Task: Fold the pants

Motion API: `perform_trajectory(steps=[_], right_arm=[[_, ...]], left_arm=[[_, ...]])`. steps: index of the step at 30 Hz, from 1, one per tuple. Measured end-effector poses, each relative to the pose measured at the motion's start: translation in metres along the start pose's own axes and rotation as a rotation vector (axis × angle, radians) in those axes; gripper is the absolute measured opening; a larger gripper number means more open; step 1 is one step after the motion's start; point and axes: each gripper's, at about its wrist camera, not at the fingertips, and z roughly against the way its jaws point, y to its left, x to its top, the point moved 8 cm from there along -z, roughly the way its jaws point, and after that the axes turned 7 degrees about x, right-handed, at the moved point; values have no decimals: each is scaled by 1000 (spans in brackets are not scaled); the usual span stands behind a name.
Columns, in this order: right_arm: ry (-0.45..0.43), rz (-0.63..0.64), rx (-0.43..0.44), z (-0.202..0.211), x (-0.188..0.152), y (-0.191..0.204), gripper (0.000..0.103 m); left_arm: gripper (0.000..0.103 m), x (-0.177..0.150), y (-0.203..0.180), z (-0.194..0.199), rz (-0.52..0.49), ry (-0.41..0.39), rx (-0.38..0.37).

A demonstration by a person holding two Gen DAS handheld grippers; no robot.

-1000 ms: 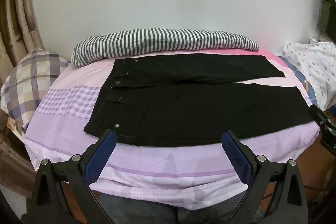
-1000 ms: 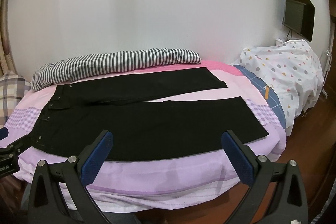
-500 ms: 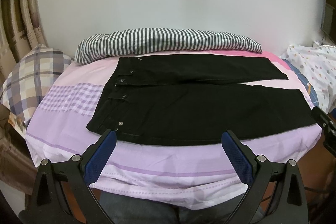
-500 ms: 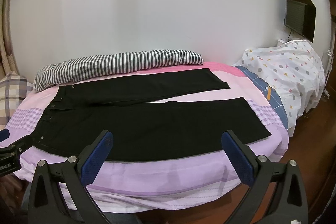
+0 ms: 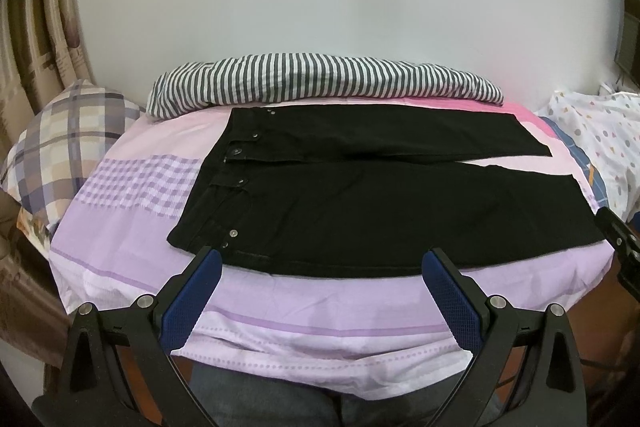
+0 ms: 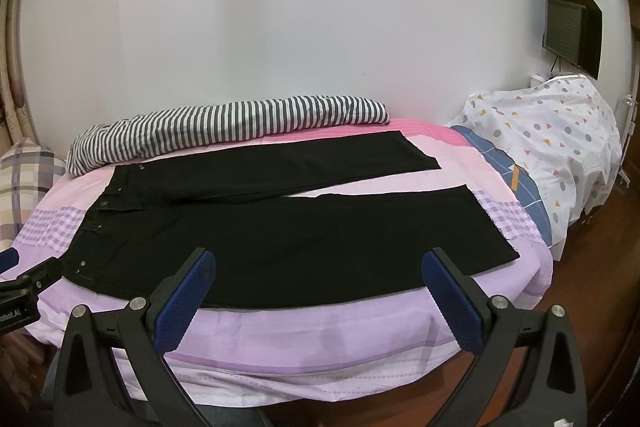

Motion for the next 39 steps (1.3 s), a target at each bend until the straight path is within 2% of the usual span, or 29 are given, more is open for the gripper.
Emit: perform_trajectory(steps=[34,39], right_arm=[[25,-38,14,-14,-7,-6,103],[36,-53,39,-19,-5,-6,103]], left_arm=[[100,-3,7,-16,22,47,13],[100,-1,11,-26,33,65,6]])
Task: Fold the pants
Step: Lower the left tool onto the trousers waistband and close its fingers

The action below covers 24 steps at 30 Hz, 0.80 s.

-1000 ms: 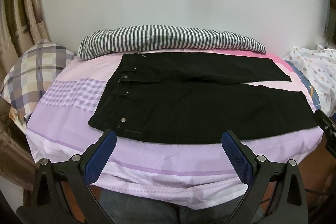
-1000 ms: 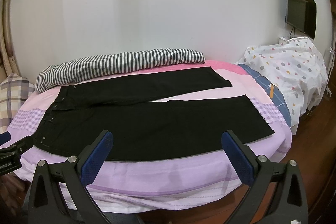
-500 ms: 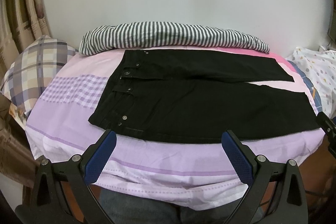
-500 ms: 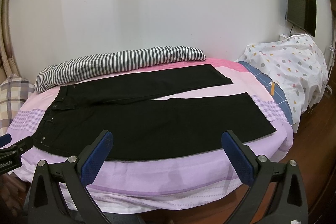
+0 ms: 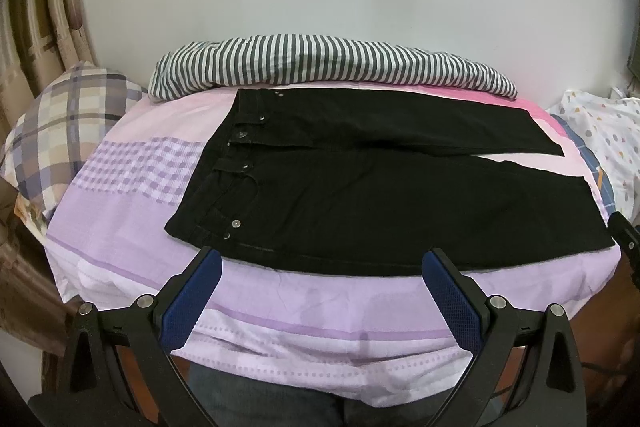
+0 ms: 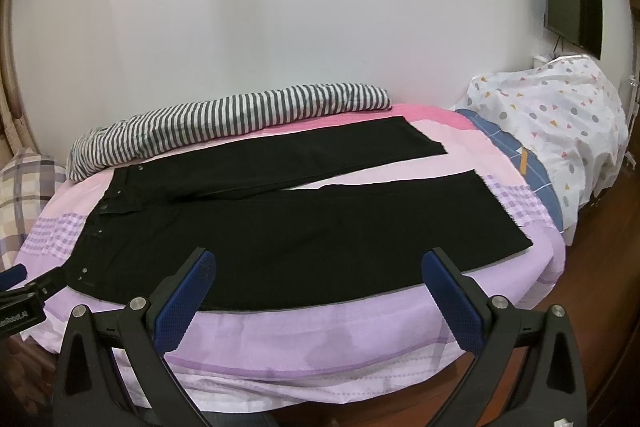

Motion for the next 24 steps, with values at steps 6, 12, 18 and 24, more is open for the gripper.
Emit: perform_trajectory(steps=[6,12,18,24], right_arm=[[58,-35,77,-20,5,2,103],[108,-37,110,-47,17,5,103],[149,-27,148,-80,32,22,103],[202,1,191,-119,47,46,103]], left_arm=[[100,7,13,-23,39,54,-3],[99,27,45,-55,74,84,36],[85,69,89,-87,116,91,55],[73,111,124,-120,153,73,78]])
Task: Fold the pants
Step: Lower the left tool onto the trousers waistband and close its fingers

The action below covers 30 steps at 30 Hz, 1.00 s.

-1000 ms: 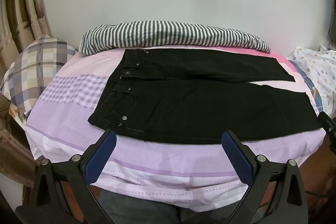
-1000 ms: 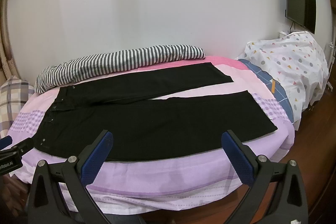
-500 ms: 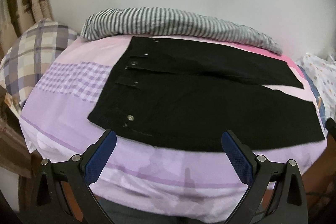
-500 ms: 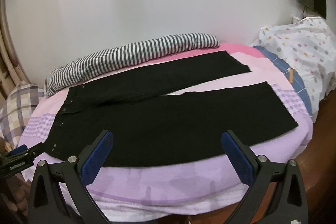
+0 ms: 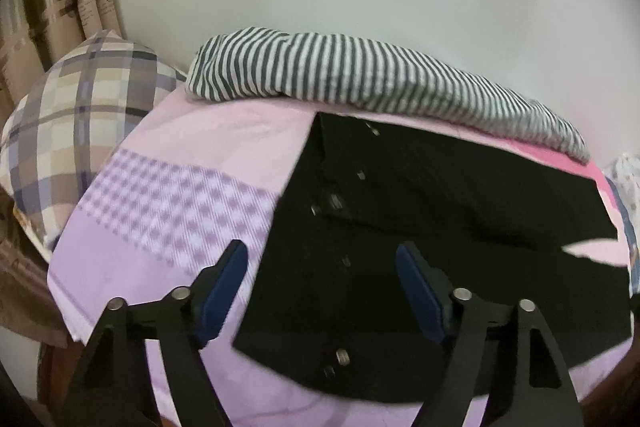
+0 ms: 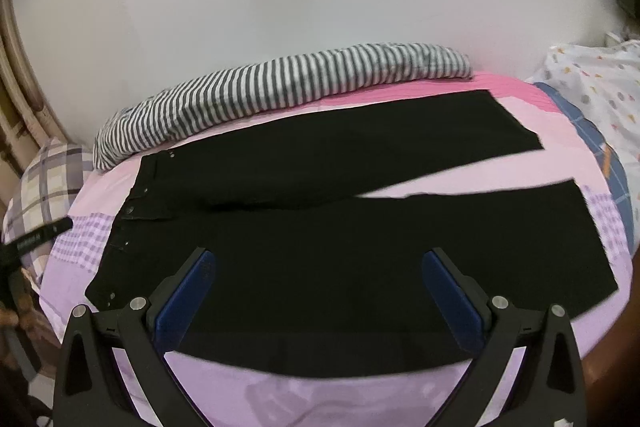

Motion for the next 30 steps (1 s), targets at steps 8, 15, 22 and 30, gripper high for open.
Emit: perform_trajectory(steps=[8,15,22,30], right_arm=[[44,33,37,-46,36,20,103],[86,68,31,-88,50,32,103],[141,81,37,-133,58,39,103],[173,100,47,-167,68,47,103]], left_arm=[[59,53,3,-59,119,138,-285],[46,95,11,-124,243,234,-436],[34,103,0,-182,297,351,-542],[34,101,-8,-228,292,407,-518]])
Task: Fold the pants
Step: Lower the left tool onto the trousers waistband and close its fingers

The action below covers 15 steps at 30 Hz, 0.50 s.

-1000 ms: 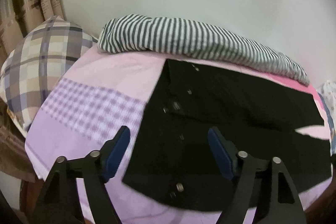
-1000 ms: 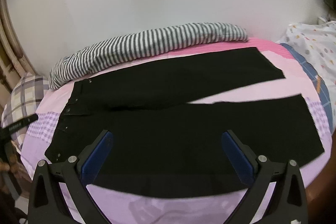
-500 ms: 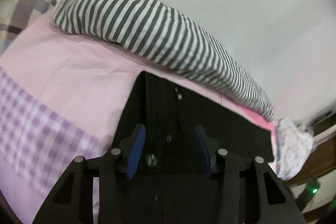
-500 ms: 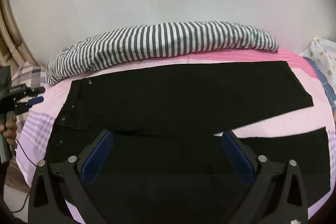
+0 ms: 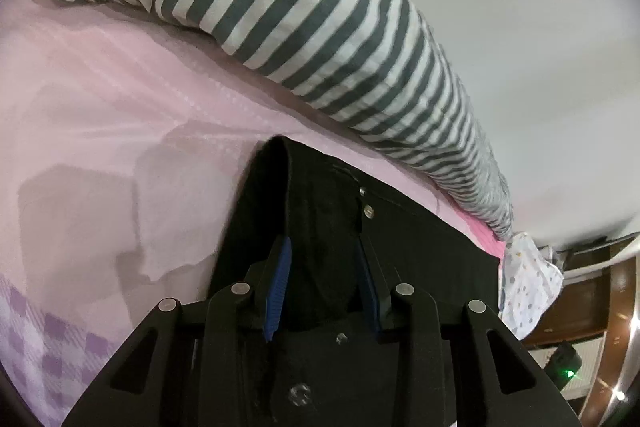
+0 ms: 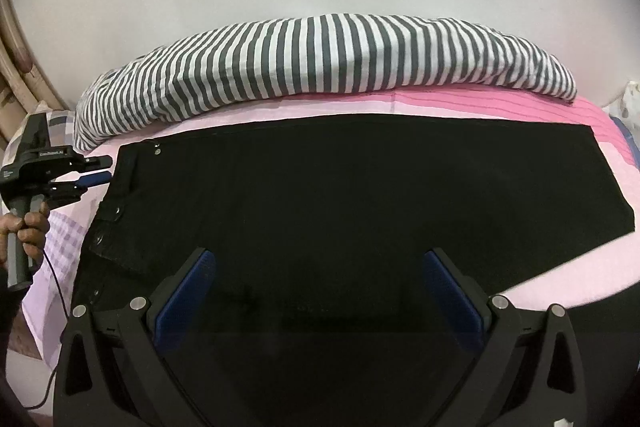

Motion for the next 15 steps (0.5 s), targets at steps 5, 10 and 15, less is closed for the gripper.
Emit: perform_trajectory(steps=[5,10,15], right_arm=[[15,11,-4,-15,7,-1,103],[31,8,5,-29,11,-1,103],[33,30,8,-35,16,3,103]], left_arm=[[34,6,11,-5,20,-4,-5],[34,6,16,-13,30,8,-12],[34,15,8,-21,13,8,-37]])
